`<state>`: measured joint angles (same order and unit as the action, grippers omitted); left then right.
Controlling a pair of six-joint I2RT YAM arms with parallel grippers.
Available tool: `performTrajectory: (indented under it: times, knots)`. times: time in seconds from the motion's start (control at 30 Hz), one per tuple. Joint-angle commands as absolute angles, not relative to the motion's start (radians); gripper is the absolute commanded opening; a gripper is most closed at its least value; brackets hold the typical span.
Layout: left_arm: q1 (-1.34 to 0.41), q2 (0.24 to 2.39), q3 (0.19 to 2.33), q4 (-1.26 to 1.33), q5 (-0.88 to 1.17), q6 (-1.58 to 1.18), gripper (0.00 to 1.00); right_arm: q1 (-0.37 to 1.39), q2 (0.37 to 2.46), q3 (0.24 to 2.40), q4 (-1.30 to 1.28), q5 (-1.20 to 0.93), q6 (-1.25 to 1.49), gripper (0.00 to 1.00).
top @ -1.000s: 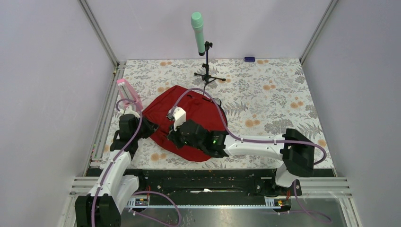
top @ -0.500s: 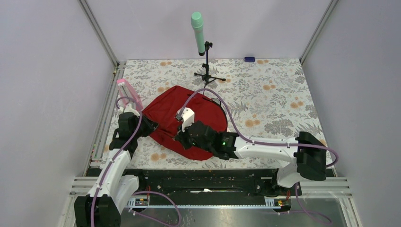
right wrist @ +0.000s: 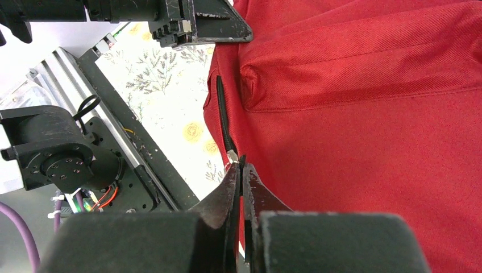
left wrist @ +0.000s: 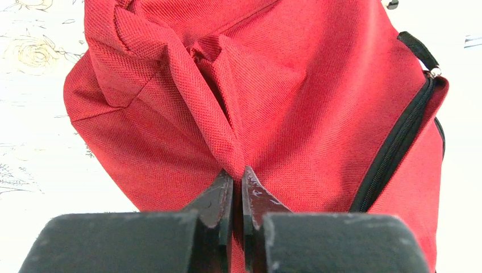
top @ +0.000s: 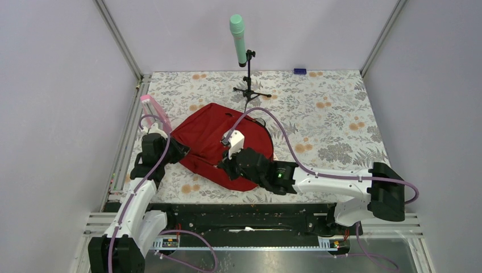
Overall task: Pack the student bag
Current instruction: Zip the student bag at the center of the board.
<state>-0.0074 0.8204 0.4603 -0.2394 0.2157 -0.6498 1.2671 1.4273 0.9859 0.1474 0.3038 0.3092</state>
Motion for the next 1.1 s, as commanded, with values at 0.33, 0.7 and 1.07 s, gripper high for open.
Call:
performTrajectory:
  times: [0.33, 0.7, 1.07]
  knots:
    - [0.000, 0.817, 0.527, -0.187, 0.128, -0.618, 0.00, 1.273, 1.254, 0.945, 0.100, 0.387, 0.305, 0.00]
    - [0.000, 0.825, 0.542, -0.188, 0.130, -0.617, 0.00, 1.274, 1.180, 0.929, 0.059, 0.419, 0.282, 0.00]
    - [0.031, 0.847, 0.576, -0.194, 0.136, -0.610, 0.00, 1.273, 1.114, 0.896, 0.021, 0.465, 0.261, 0.00]
